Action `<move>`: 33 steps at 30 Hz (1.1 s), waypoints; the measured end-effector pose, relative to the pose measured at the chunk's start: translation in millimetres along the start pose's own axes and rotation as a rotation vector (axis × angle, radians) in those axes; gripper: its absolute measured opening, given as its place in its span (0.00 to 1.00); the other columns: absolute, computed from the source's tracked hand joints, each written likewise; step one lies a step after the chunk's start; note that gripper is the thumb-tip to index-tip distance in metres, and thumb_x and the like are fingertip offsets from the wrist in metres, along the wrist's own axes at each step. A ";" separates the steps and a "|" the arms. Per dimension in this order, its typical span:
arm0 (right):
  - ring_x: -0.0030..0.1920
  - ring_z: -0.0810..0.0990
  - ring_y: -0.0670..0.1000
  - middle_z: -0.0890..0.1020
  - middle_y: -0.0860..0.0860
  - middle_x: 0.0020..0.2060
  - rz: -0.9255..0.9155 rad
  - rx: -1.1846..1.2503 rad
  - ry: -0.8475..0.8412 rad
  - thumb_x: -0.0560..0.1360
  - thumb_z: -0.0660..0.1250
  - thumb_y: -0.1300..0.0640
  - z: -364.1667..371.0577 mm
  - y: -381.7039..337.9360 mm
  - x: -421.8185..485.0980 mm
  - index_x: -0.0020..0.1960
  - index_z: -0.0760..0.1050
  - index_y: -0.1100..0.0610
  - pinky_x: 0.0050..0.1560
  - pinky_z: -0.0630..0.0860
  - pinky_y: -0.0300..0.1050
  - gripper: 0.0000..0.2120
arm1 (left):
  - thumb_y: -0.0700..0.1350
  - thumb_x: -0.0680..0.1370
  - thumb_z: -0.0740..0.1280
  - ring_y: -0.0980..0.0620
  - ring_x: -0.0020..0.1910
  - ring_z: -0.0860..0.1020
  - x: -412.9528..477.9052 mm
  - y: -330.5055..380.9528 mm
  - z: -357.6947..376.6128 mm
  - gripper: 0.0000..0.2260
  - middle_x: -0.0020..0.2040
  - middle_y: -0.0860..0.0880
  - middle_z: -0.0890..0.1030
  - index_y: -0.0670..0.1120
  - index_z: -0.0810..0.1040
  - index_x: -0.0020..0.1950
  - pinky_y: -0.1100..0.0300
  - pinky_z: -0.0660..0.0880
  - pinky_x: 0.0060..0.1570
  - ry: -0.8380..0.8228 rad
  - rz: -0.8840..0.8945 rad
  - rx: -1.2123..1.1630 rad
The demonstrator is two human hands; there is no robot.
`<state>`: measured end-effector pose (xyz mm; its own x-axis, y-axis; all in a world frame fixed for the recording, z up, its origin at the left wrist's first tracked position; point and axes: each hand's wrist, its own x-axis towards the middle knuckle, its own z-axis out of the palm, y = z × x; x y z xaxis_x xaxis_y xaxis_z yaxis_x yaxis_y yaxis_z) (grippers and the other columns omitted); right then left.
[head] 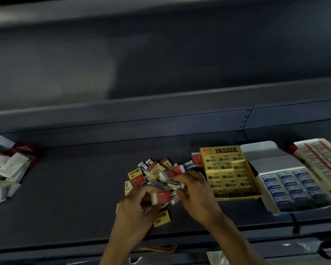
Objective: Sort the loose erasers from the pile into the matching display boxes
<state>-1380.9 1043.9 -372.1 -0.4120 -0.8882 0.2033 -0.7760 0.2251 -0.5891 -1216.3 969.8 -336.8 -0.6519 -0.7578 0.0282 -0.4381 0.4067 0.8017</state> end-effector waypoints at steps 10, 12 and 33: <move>0.53 0.70 0.41 0.68 0.39 0.51 0.068 0.092 0.026 0.72 0.69 0.61 -40.6 20.5 -10.4 0.55 0.77 0.51 0.47 0.66 0.27 0.13 | 0.35 0.70 0.74 0.66 0.46 0.79 8.1 20.7 24.6 0.17 0.44 0.63 0.81 0.56 0.76 0.48 0.75 0.73 0.41 0.060 -0.064 -0.075; 0.51 0.71 0.41 0.70 0.38 0.50 0.071 0.123 0.024 0.72 0.69 0.60 -52.3 25.5 -12.5 0.54 0.76 0.49 0.47 0.67 0.28 0.12 | 0.36 0.70 0.74 0.66 0.46 0.79 8.9 30.6 32.7 0.17 0.44 0.65 0.80 0.57 0.76 0.47 0.74 0.73 0.41 0.074 -0.060 -0.092; 0.46 0.71 0.31 0.70 0.43 0.59 -0.078 0.212 -0.084 0.74 0.64 0.60 -168.6 118.0 -48.6 0.62 0.74 0.53 0.50 0.72 0.28 0.17 | 0.35 0.70 0.74 0.59 0.43 0.82 33.5 135.5 169.3 0.12 0.44 0.58 0.83 0.48 0.79 0.47 0.62 0.78 0.42 -0.080 -0.114 -0.337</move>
<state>-1533.0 1181.1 -319.7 -0.3065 -0.9318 0.1945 -0.6827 0.0728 -0.7271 -1402.2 1085.9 -328.3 -0.6631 -0.7405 -0.1090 -0.2909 0.1207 0.9491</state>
